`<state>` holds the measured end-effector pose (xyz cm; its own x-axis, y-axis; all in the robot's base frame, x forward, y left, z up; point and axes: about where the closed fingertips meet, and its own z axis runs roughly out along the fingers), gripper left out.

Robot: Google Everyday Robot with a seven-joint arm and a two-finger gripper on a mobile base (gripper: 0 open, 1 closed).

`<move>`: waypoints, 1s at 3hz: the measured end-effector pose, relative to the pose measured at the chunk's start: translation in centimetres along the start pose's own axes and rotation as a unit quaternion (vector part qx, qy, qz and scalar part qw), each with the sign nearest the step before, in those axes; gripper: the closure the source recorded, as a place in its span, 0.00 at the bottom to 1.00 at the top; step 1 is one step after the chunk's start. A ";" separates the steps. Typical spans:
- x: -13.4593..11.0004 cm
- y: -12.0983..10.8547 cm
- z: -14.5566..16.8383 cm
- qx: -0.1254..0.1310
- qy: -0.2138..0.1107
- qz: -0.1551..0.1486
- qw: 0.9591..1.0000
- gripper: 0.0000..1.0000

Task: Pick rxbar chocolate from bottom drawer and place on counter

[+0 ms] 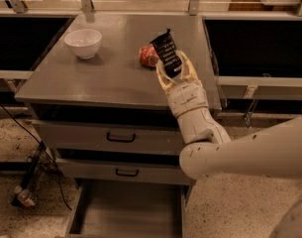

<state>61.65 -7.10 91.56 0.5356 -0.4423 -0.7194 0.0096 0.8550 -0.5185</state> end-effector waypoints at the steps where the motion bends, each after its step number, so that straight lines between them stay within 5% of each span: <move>1: 0.0 -0.7 0.4 0.007 -0.005 -0.017 1.000 1.00; 3: -0.1 -1.3 0.7 0.012 -0.010 -0.030 0.999 1.00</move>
Offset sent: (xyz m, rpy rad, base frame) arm 0.0063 -0.0070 0.0048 -0.0352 -0.0332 -0.0332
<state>62.20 -7.96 92.64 0.5509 -0.4873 -0.6776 0.0625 0.8337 -0.5487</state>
